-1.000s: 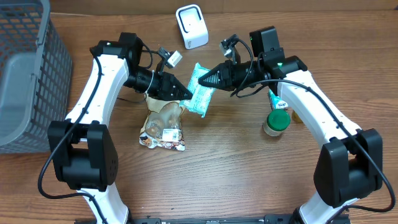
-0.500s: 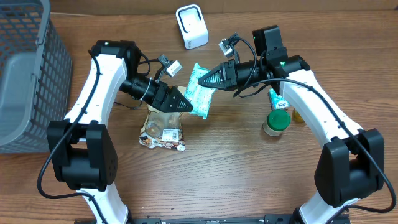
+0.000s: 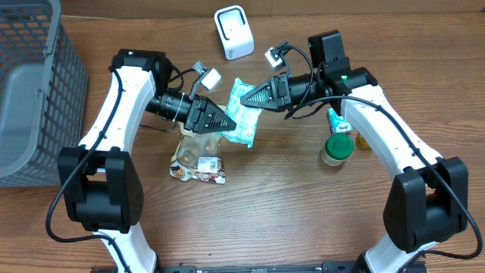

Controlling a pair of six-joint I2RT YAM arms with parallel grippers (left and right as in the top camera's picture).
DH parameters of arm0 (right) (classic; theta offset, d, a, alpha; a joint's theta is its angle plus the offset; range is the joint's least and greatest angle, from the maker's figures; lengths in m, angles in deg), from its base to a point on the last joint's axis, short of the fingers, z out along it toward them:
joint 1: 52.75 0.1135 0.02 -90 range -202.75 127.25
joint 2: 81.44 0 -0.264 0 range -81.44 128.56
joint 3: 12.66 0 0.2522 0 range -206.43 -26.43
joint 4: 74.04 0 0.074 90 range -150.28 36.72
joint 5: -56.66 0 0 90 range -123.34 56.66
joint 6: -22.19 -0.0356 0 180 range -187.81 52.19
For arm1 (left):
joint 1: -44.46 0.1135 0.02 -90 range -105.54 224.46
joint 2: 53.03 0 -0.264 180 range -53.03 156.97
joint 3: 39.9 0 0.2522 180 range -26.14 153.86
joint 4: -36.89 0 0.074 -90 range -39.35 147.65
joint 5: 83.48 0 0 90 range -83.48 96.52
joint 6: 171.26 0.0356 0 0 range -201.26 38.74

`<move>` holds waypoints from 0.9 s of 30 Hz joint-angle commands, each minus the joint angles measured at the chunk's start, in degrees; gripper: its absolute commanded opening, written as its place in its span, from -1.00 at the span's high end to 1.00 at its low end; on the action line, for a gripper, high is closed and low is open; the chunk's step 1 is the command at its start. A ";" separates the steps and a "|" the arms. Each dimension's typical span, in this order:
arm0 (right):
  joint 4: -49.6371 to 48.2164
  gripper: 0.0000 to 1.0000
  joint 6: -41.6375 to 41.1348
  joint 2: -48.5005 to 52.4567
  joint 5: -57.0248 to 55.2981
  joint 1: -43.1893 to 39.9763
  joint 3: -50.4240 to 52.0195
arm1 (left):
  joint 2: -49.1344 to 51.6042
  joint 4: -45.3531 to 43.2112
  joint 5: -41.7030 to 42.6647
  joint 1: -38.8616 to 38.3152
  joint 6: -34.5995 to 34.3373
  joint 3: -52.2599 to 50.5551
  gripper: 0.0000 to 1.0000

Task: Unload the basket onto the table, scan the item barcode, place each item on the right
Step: 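Lift the mint-green packet up between both grippers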

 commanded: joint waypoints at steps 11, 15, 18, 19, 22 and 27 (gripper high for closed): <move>-1.14 -0.41 0.42 -0.68 -5.55 -0.13 -1.36 | -1.09 1.14 2.89 0.39 2.78 0.57 0.92; 0.15 -0.47 0.26 -0.68 -5.55 0.00 -1.36 | -1.09 1.20 4.98 0.44 2.80 0.59 0.93; 2.69 -0.39 0.26 -0.68 -5.53 0.61 -1.36 | -1.09 1.01 4.92 0.44 2.80 0.59 0.92; 3.48 -0.35 0.26 -0.68 -5.55 0.81 -1.36 | -1.09 1.01 4.96 0.44 2.80 0.59 0.92; 4.48 -0.14 0.26 -0.68 -5.53 1.01 -1.36 | -1.09 0.85 4.94 0.66 2.78 0.61 0.92; 4.42 0.47 0.24 -0.68 -5.55 0.66 -1.36 | -1.09 0.79 4.57 1.31 2.78 0.61 0.92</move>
